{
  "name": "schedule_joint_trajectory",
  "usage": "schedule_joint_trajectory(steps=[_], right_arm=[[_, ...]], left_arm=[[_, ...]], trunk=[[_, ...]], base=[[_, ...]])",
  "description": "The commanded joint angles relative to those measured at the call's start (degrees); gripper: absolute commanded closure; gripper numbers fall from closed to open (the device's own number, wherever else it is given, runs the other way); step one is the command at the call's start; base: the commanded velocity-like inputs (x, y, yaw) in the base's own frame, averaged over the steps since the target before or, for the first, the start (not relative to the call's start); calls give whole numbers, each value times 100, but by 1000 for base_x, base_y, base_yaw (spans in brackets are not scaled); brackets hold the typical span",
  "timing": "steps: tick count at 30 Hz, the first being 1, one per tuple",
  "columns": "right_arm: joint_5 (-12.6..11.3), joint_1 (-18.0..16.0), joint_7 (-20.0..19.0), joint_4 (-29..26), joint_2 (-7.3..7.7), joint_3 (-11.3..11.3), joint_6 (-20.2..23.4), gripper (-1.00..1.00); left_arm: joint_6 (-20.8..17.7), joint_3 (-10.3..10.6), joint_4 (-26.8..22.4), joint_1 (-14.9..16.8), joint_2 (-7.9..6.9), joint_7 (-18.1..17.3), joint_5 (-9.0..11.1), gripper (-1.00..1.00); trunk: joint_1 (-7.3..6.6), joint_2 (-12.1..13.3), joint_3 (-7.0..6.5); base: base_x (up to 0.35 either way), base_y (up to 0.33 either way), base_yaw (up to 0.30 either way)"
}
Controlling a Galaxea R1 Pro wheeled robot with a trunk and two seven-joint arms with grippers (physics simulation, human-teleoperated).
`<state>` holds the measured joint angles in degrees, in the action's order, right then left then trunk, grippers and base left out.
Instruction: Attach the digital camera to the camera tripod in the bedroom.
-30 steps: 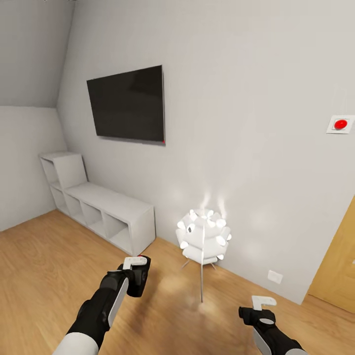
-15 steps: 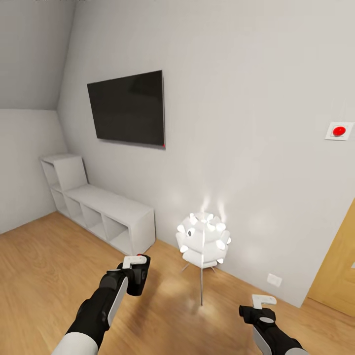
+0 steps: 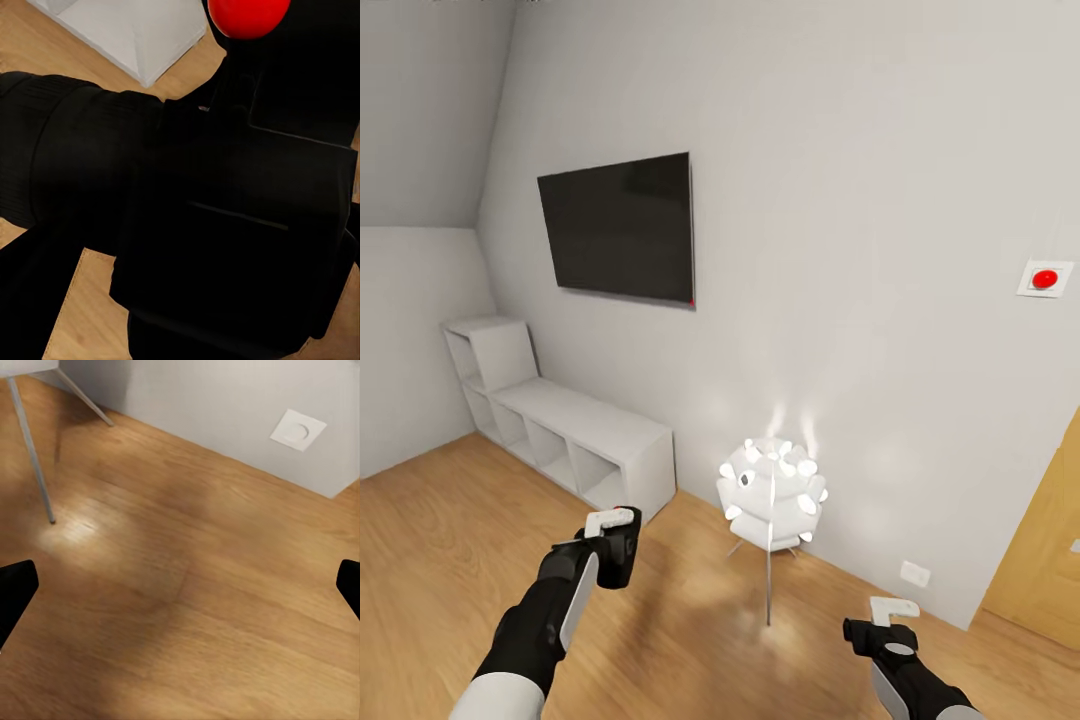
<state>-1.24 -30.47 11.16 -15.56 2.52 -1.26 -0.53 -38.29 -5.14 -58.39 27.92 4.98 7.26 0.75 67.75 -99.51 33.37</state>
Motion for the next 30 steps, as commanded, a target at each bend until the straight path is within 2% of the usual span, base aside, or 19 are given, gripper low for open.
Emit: schedule_joint_trajectory(steps=[1, 20, 30], right_arm=[[-15, -2, 5, -1, -8, -13, -3, -100], [-22, -2, 1, 88, 17, -23, 6, -100], [-17, -2, 8, 88, 20, -24, 10, -100]], left_arm=[[-27, -20, -26, 3, 1, 27, 12, 100], [-29, -47, -27, 3, -52, 51, 7, 100], [-29, -48, 5, 3, -93, 47, 20, 100]], trunk=[[-23, 39, -12], [-440, 801, -353], [-660, 1202, -533]], base=[[0, 0, 0], [0, 0, 8], [0, 0, 225]])
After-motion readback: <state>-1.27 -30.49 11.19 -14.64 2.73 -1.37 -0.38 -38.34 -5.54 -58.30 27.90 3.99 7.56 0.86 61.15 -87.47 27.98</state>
